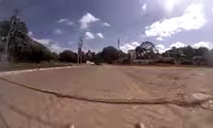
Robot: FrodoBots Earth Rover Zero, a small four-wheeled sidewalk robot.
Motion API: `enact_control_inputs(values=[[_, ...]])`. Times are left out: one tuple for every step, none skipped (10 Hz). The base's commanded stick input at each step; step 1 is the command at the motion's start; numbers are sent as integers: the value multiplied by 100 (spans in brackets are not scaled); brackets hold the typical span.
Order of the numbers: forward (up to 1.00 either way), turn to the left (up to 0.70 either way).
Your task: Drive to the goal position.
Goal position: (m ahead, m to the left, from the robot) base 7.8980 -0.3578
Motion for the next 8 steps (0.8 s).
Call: enact_control_inputs(values=[[100, -3], [100, -1], [100, 0], [100, 0], [100, 0], [100, -3], [100, -15], [100, -14]])
